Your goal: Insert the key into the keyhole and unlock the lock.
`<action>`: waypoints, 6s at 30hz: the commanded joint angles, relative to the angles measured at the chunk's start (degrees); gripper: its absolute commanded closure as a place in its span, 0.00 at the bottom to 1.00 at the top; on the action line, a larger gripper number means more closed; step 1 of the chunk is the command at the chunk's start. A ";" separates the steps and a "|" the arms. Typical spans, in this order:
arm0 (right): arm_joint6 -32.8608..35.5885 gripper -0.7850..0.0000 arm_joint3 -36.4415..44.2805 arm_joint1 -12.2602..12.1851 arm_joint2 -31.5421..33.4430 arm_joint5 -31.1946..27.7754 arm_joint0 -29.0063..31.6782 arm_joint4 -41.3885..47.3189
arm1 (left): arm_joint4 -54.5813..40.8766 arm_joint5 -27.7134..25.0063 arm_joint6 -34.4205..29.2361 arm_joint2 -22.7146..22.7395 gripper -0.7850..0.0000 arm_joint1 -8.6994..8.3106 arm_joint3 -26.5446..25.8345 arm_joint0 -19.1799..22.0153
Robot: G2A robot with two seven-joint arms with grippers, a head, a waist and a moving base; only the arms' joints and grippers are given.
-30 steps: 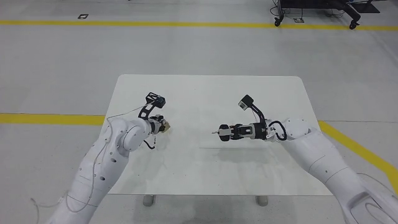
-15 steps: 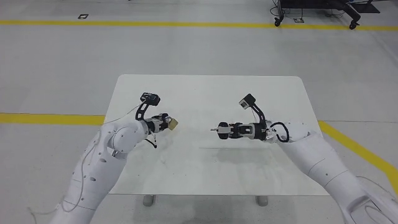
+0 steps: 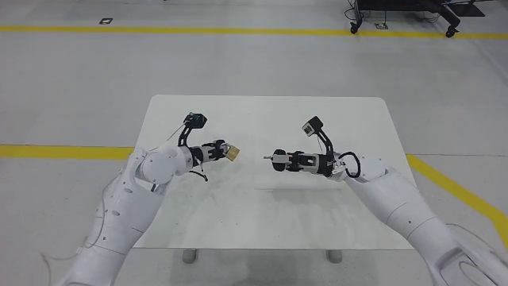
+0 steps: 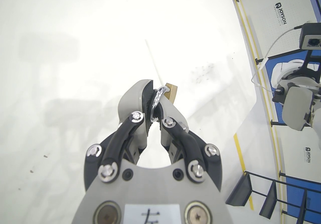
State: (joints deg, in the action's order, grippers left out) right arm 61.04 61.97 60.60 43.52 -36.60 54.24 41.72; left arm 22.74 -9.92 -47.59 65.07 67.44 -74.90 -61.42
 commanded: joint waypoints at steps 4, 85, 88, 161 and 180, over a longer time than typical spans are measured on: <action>-7.42 1.00 3.01 0.96 -0.88 3.11 0.45 -3.81 | -42.65 -3.78 -13.12 3.85 1.00 1.20 10.53 1.61; -65.69 1.00 15.31 12.18 -2.56 13.88 11.07 -32.04 | -56.54 7.25 0.72 -2.31 1.00 5.74 24.42 13.12; -66.10 1.00 13.52 13.37 -3.47 14.43 9.94 -30.62 | -56.31 7.74 0.98 -1.50 1.00 5.46 23.28 12.24; -73.90 1.00 7.06 23.66 2.49 18.07 12.22 -39.87 | -48.54 9.40 7.51 0.64 1.00 5.22 15.69 8.42; -72.70 1.00 7.41 24.95 4.53 19.40 13.07 -41.38 | -48.01 9.22 7.03 0.33 1.00 5.49 15.49 8.41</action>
State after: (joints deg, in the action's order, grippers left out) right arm -11.52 69.41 85.48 47.97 -17.14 67.27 0.40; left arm -25.28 -0.68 -40.54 65.38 72.92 -59.45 -53.02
